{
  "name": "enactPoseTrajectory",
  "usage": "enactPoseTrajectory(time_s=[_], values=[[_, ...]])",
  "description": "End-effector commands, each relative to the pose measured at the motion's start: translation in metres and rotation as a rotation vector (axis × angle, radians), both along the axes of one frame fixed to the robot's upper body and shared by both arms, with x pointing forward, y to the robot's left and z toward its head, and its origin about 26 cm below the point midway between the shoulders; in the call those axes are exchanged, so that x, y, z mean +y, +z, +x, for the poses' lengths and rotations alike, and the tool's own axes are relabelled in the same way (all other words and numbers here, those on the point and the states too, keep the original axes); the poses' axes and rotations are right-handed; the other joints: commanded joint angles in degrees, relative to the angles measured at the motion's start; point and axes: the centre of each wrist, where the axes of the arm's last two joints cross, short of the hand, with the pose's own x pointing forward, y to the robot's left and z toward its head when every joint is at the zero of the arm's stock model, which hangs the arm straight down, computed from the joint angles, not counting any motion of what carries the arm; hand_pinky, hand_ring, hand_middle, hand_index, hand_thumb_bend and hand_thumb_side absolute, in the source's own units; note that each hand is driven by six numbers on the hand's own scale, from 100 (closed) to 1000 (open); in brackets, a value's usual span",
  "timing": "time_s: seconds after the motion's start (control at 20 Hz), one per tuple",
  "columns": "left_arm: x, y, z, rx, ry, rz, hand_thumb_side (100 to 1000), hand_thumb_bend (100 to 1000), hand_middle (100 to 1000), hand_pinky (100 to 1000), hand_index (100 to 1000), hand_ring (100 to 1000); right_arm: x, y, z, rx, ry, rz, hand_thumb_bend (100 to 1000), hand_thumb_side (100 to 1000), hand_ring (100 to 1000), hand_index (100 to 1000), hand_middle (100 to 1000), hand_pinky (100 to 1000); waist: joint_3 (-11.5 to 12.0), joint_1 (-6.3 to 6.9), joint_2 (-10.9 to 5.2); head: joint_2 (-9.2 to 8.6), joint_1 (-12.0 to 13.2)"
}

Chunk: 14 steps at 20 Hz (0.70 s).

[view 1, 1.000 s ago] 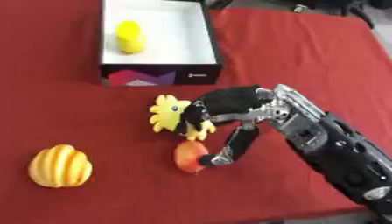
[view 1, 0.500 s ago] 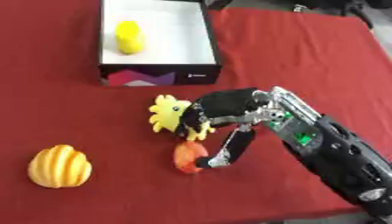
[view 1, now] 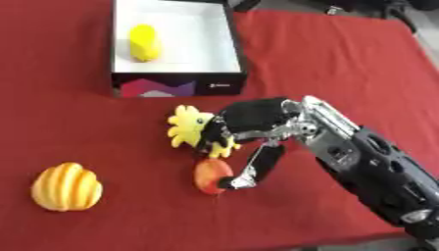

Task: Pick up objects on the table and place them in the box.

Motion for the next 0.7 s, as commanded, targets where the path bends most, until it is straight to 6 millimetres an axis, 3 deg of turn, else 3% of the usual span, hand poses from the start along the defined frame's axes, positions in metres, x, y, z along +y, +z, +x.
enactPoseTrajectory(time_s=[0.05, 0.4, 0.5, 0.7], values=[[0.001, 0.012, -0.003, -0.03, -0.007, 0.034, 624, 100, 761, 846, 802, 856, -0.012, -0.01, 0.003, 0.007, 0.192, -0.328, 338, 634, 565, 811, 586, 627, 0.04, 0.97, -1.81, -0.03, 0.08], [0.002, 0.012, -0.004, -0.038, -0.009, 0.039, 621, 100, 761, 845, 804, 857, -0.018, -0.029, 0.003, 0.047, 0.196, -0.369, 326, 610, 587, 819, 607, 622, 0.06, 1.11, -1.9, -0.03, -0.07], [0.003, 0.011, -0.004, -0.038, -0.008, 0.045, 618, 100, 761, 845, 804, 858, -0.017, -0.035, 0.002, 0.065, 0.181, -0.362, 341, 587, 580, 811, 604, 618, 0.03, 1.08, -1.82, -0.03, -0.15], [0.004, 0.011, -0.005, -0.042, -0.002, 0.051, 615, 100, 762, 845, 806, 859, -0.016, -0.046, -0.001, 0.101, 0.141, -0.344, 402, 628, 569, 798, 594, 613, -0.15, 1.07, -1.67, -0.03, 0.01]])
